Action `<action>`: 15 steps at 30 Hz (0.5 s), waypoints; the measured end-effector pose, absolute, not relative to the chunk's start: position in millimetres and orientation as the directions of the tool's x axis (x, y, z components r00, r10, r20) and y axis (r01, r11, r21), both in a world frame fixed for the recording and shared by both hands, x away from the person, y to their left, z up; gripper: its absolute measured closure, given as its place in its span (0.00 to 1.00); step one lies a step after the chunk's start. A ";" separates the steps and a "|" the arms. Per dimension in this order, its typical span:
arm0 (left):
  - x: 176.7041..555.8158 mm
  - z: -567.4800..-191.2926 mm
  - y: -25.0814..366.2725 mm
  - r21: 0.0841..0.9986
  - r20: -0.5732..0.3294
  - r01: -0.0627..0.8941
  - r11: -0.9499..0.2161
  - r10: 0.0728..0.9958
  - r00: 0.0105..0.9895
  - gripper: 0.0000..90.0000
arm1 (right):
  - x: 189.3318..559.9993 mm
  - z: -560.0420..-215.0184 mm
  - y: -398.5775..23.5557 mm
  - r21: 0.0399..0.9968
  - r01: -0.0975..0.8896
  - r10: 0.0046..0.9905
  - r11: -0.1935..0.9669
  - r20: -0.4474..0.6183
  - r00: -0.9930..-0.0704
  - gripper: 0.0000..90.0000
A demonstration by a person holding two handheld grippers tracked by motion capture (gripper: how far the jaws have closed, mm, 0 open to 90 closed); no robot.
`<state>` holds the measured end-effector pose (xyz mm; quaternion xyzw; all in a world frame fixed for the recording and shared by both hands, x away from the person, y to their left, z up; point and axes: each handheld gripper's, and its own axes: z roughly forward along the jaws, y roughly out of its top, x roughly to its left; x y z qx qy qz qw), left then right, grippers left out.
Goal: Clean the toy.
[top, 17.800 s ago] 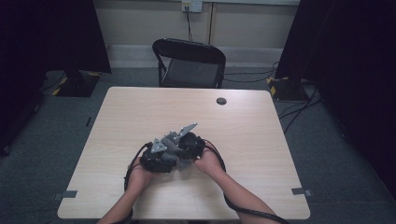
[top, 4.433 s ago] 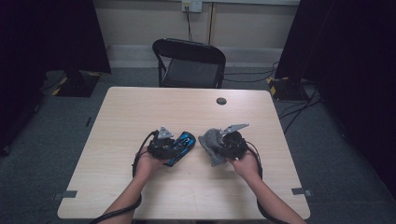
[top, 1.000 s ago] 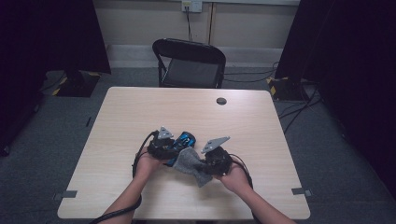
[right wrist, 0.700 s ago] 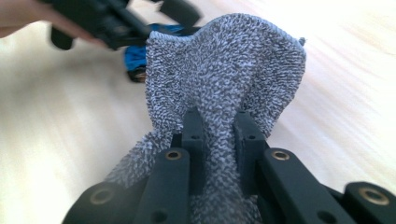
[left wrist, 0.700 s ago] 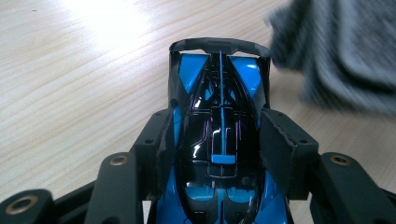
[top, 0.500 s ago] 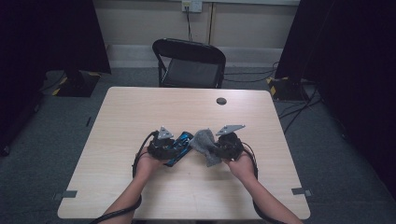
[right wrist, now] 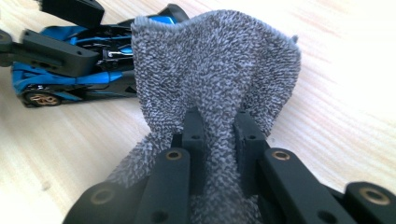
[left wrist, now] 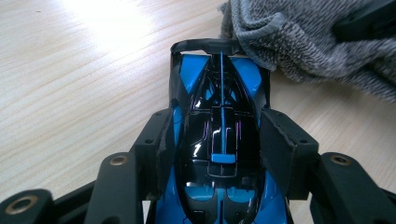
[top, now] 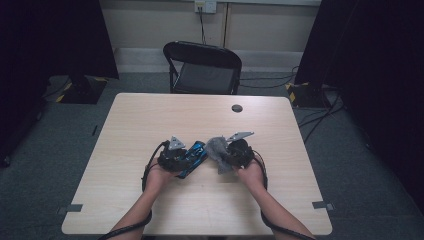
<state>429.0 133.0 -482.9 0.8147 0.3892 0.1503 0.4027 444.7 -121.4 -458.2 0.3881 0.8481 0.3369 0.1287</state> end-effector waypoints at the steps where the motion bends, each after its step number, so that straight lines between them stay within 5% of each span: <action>1: 428.9 -482.9 133.1 0.774 -0.066 0.511 -0.374 0.754 0.653 0.52 | 445.4 -460.2 -121.5 0.670 0.577 0.751 0.466 0.045 -0.659 0.87; 15: 427.5 -483.1 133.0 0.775 -0.071 0.516 -0.366 0.761 0.645 0.52 | 460.0 -465.3 -131.8 0.657 0.640 0.828 0.398 0.043 -0.559 0.87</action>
